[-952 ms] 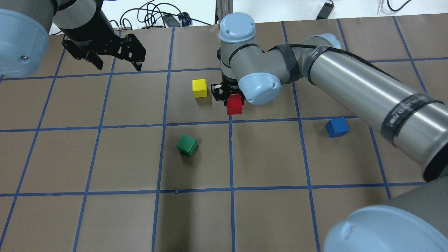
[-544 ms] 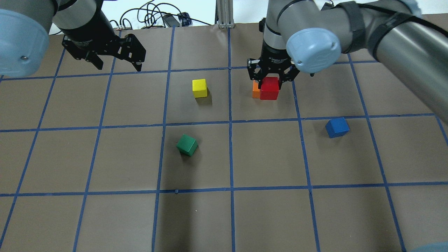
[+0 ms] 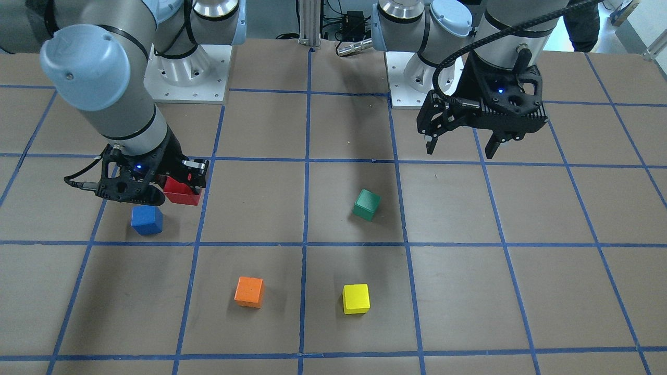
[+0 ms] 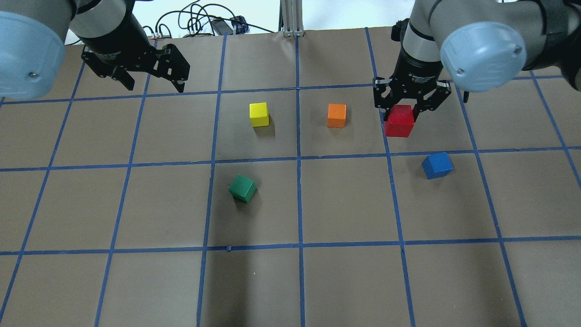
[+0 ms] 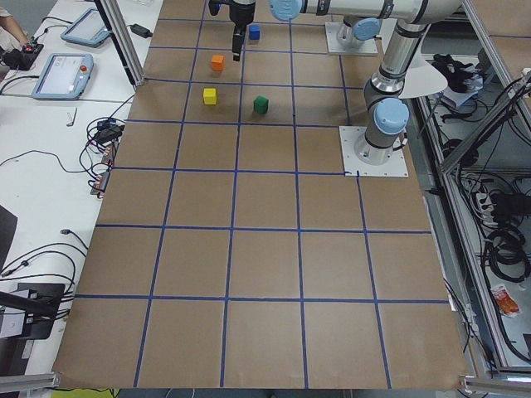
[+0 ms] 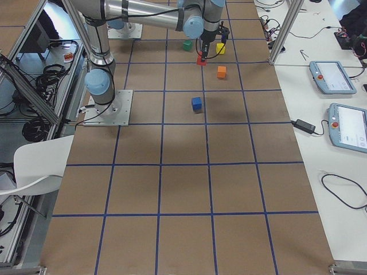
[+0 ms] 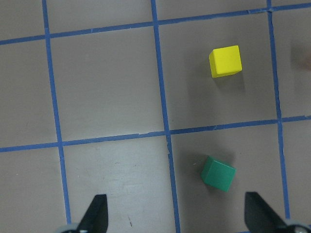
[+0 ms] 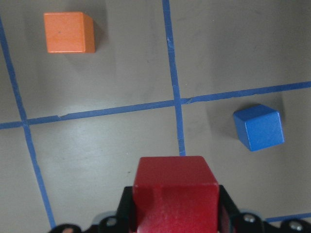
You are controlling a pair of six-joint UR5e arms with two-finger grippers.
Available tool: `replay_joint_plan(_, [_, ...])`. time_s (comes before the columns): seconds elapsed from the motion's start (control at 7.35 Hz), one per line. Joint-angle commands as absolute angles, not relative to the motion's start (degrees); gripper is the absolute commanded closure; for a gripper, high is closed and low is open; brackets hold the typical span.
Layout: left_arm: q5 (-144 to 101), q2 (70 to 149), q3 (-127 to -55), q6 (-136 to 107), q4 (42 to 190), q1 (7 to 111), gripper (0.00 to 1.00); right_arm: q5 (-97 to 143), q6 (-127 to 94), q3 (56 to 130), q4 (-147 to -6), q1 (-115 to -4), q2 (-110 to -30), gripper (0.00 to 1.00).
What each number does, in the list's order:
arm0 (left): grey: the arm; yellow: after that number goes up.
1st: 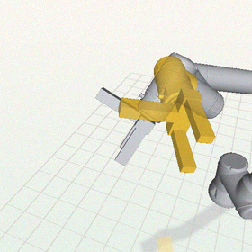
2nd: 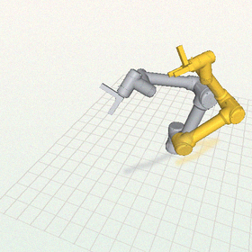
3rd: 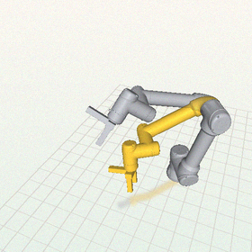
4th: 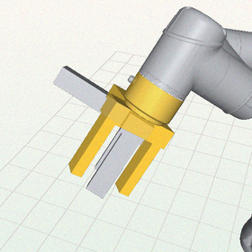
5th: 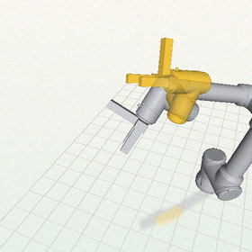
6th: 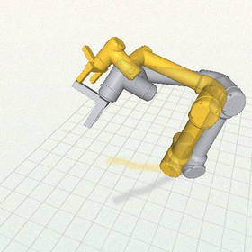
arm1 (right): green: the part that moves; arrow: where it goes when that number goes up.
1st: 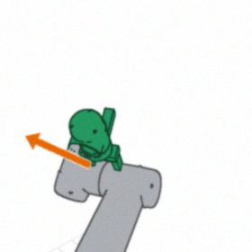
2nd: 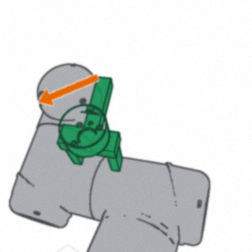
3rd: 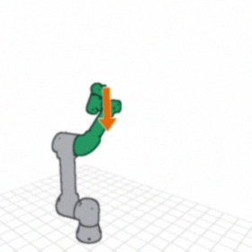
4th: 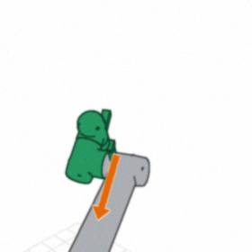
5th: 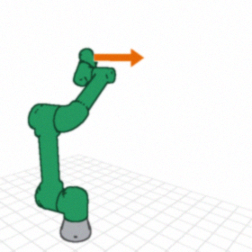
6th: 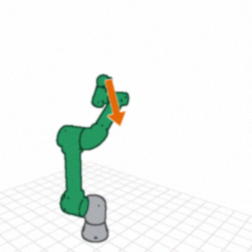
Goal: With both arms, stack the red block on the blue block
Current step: 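Lift the red cube with the right gripper and carry it toward the blue cube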
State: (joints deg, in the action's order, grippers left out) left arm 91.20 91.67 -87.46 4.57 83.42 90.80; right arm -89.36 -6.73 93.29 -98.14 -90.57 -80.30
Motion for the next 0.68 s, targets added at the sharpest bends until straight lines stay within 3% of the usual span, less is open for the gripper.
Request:
replay_joint_plan(0.0, [91.23,91.67,-87.45,4.57,83.41,90.79,0.0,-89.65,3.38,99.98,-105.94,-86.68,-81.82,1.0])
replay_joint_plan(0.54, [91.23,91.67,-87.45,4.57,83.41,90.79,0.0,-89.56,16.32,108.44,-115.2,-81.14,-83.85,1.0])
